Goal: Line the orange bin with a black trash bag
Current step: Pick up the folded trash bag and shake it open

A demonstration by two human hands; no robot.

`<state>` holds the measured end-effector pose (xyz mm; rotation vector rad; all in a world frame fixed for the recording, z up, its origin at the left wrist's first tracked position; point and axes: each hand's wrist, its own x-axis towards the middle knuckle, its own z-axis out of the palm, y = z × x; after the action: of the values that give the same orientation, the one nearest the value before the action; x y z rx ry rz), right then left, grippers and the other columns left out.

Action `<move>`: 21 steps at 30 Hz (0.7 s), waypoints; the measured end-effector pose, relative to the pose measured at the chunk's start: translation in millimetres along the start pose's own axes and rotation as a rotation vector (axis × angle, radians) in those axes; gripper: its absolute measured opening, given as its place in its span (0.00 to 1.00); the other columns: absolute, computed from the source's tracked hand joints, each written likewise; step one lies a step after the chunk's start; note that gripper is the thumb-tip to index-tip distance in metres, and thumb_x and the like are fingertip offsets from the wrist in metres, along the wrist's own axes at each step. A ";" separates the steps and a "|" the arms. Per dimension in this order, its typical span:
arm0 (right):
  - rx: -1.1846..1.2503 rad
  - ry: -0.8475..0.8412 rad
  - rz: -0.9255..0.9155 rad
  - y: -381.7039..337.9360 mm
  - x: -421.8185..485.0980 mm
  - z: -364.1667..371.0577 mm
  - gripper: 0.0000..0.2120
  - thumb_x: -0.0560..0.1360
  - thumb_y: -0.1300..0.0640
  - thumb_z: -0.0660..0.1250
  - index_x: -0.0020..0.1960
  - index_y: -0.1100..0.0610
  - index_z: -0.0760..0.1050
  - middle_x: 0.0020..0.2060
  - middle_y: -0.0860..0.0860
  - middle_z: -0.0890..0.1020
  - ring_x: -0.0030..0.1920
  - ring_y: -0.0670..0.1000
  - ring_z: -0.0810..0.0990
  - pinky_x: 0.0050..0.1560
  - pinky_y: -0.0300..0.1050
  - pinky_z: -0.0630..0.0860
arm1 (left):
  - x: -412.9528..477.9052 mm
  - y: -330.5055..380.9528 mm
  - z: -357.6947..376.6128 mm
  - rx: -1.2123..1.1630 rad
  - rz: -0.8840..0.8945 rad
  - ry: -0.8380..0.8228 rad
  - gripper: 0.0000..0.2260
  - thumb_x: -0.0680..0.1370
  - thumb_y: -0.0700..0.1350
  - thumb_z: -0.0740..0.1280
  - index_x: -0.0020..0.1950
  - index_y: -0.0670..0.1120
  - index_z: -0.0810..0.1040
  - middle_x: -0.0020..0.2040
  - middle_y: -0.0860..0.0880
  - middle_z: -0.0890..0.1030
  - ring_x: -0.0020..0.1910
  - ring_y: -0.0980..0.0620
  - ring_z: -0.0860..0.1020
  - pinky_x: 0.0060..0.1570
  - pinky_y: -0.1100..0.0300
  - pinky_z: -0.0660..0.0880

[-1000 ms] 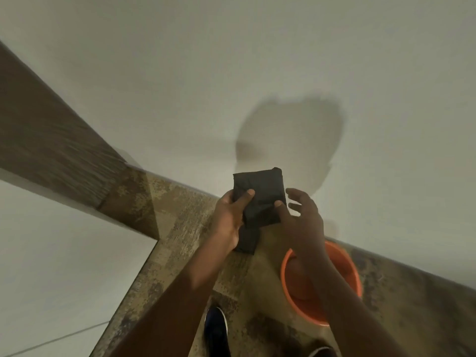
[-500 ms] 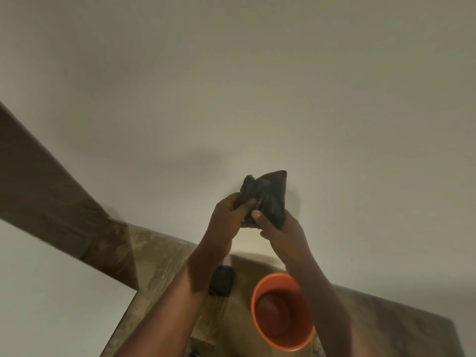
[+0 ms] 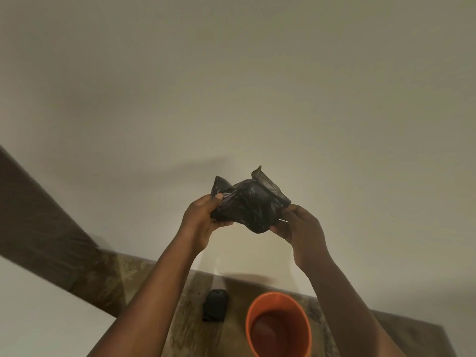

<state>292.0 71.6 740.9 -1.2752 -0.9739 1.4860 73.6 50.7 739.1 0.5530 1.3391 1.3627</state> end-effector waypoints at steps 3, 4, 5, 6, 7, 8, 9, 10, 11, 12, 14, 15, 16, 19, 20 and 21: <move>0.035 0.025 -0.004 -4.1 2.9 1.7 0.07 0.78 0.63 0.68 0.54 0.65 0.81 0.48 0.61 0.87 0.49 0.61 0.87 0.53 0.52 0.84 | 0.2 6.5 2.5 -0.062 -0.016 -0.020 0.13 0.84 0.44 0.64 0.63 0.38 0.80 0.57 0.39 0.85 0.55 0.39 0.84 0.42 0.49 0.83; 0.073 0.038 0.012 -6.1 3.9 2.0 0.06 0.78 0.64 0.68 0.53 0.65 0.81 0.48 0.60 0.87 0.49 0.61 0.87 0.54 0.52 0.83 | 0.6 7.9 2.8 -0.099 -0.018 -0.025 0.13 0.84 0.44 0.63 0.63 0.37 0.79 0.58 0.39 0.85 0.55 0.39 0.84 0.42 0.49 0.83; 0.137 0.052 0.044 -8.6 4.7 2.2 0.05 0.77 0.66 0.68 0.52 0.65 0.81 0.47 0.59 0.87 0.49 0.60 0.87 0.54 0.52 0.83 | -0.3 10.4 3.6 -0.139 -0.022 -0.028 0.13 0.84 0.43 0.63 0.62 0.37 0.80 0.57 0.39 0.85 0.54 0.40 0.84 0.41 0.49 0.83; 0.224 0.068 0.090 -11.2 5.5 2.7 0.04 0.77 0.68 0.68 0.50 0.65 0.81 0.46 0.59 0.87 0.48 0.59 0.88 0.53 0.52 0.83 | -0.9 12.9 4.3 -0.181 -0.027 -0.034 0.12 0.83 0.43 0.64 0.61 0.36 0.80 0.56 0.39 0.85 0.53 0.40 0.84 0.41 0.48 0.83; 0.316 0.087 0.141 -14.0 5.7 3.4 0.04 0.76 0.69 0.67 0.48 0.65 0.81 0.43 0.58 0.87 0.46 0.58 0.87 0.51 0.51 0.83 | -2.2 16.1 4.8 -0.221 -0.030 -0.049 0.11 0.83 0.42 0.64 0.59 0.37 0.81 0.55 0.39 0.86 0.51 0.41 0.85 0.42 0.48 0.83; 0.392 0.106 0.181 -16.8 6.0 4.4 0.05 0.77 0.70 0.67 0.46 0.65 0.81 0.40 0.58 0.87 0.44 0.58 0.87 0.48 0.50 0.83 | -2.8 18.7 5.0 -0.253 -0.030 -0.066 0.10 0.82 0.41 0.65 0.58 0.37 0.81 0.53 0.40 0.86 0.49 0.42 0.85 0.44 0.47 0.83; 0.448 0.123 0.206 -19.3 6.8 5.3 0.05 0.77 0.70 0.66 0.45 0.65 0.80 0.38 0.58 0.87 0.43 0.57 0.86 0.46 0.49 0.84 | -3.5 21.5 5.5 -0.281 -0.032 -0.075 0.08 0.82 0.41 0.65 0.56 0.38 0.81 0.51 0.41 0.86 0.48 0.43 0.85 0.46 0.47 0.83; 0.493 0.139 0.219 -21.7 8.3 5.9 0.05 0.77 0.70 0.66 0.45 0.66 0.80 0.37 0.58 0.86 0.41 0.57 0.85 0.44 0.49 0.85 | -3.5 23.3 5.4 -0.305 -0.038 -0.078 0.07 0.82 0.40 0.66 0.55 0.38 0.81 0.49 0.42 0.87 0.47 0.43 0.85 0.49 0.47 0.82; 0.523 0.153 0.228 -24.1 10.3 6.0 0.05 0.78 0.70 0.65 0.45 0.66 0.79 0.37 0.58 0.86 0.39 0.57 0.85 0.42 0.49 0.85 | -3.0 24.9 5.1 -0.320 -0.046 -0.073 0.06 0.81 0.39 0.66 0.54 0.38 0.81 0.48 0.42 0.87 0.47 0.43 0.84 0.51 0.47 0.81; 0.538 0.162 0.230 -26.6 12.6 5.7 0.05 0.78 0.70 0.65 0.45 0.66 0.78 0.38 0.59 0.85 0.37 0.57 0.85 0.43 0.49 0.85 | -0.9 25.3 3.3 -0.330 -0.058 -0.061 0.05 0.81 0.39 0.67 0.54 0.39 0.81 0.48 0.42 0.86 0.47 0.43 0.84 0.51 0.47 0.81; 0.517 0.156 0.215 -32.5 15.9 4.6 0.04 0.78 0.69 0.65 0.46 0.66 0.78 0.36 0.57 0.83 0.32 0.54 0.84 0.48 0.50 0.84 | 4.7 24.0 -0.5 -0.302 -0.083 -0.011 0.03 0.80 0.39 0.68 0.51 0.40 0.80 0.49 0.42 0.85 0.46 0.44 0.83 0.46 0.49 0.81; 0.493 0.140 0.196 -36.6 16.2 4.4 0.03 0.77 0.68 0.67 0.47 0.67 0.79 0.34 0.56 0.83 0.32 0.53 0.84 0.52 0.51 0.83 | 7.4 22.3 -2.1 -0.247 -0.097 0.039 0.02 0.80 0.39 0.68 0.51 0.41 0.79 0.50 0.41 0.84 0.46 0.44 0.83 0.44 0.49 0.81; 0.463 0.121 0.175 -40.5 15.6 4.9 0.04 0.77 0.66 0.68 0.49 0.67 0.80 0.35 0.56 0.85 0.35 0.54 0.84 0.54 0.51 0.83 | 10.3 18.5 -3.4 -0.138 -0.098 0.114 0.04 0.80 0.40 0.69 0.52 0.40 0.79 0.52 0.40 0.84 0.46 0.43 0.82 0.44 0.50 0.80; 0.365 0.074 0.091 -51.3 12.2 9.0 0.06 0.78 0.64 0.67 0.51 0.65 0.82 0.43 0.56 0.88 0.45 0.56 0.88 0.54 0.50 0.83 | 8.3 10.5 0.7 0.367 0.101 0.345 0.21 0.77 0.53 0.72 0.66 0.45 0.74 0.60 0.44 0.78 0.53 0.46 0.78 0.49 0.55 0.74; 0.323 0.058 0.058 -53.8 11.3 11.1 0.07 0.79 0.64 0.66 0.52 0.64 0.82 0.44 0.56 0.88 0.47 0.56 0.88 0.53 0.50 0.83 | 3.7 13.6 3.3 0.421 0.216 0.356 0.23 0.77 0.57 0.71 0.67 0.48 0.73 0.61 0.47 0.77 0.56 0.48 0.78 0.48 0.57 0.74; 0.264 0.042 0.022 -55.8 11.4 13.4 0.08 0.80 0.64 0.65 0.52 0.64 0.82 0.45 0.57 0.88 0.49 0.56 0.88 0.54 0.50 0.84 | -1.6 20.9 8.0 0.394 0.287 0.290 0.23 0.77 0.61 0.69 0.66 0.50 0.74 0.61 0.50 0.78 0.57 0.49 0.78 0.49 0.57 0.75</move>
<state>286.3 97.3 793.2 -1.1241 -0.7106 1.5416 73.6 57.3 760.5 0.8618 1.8400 1.4548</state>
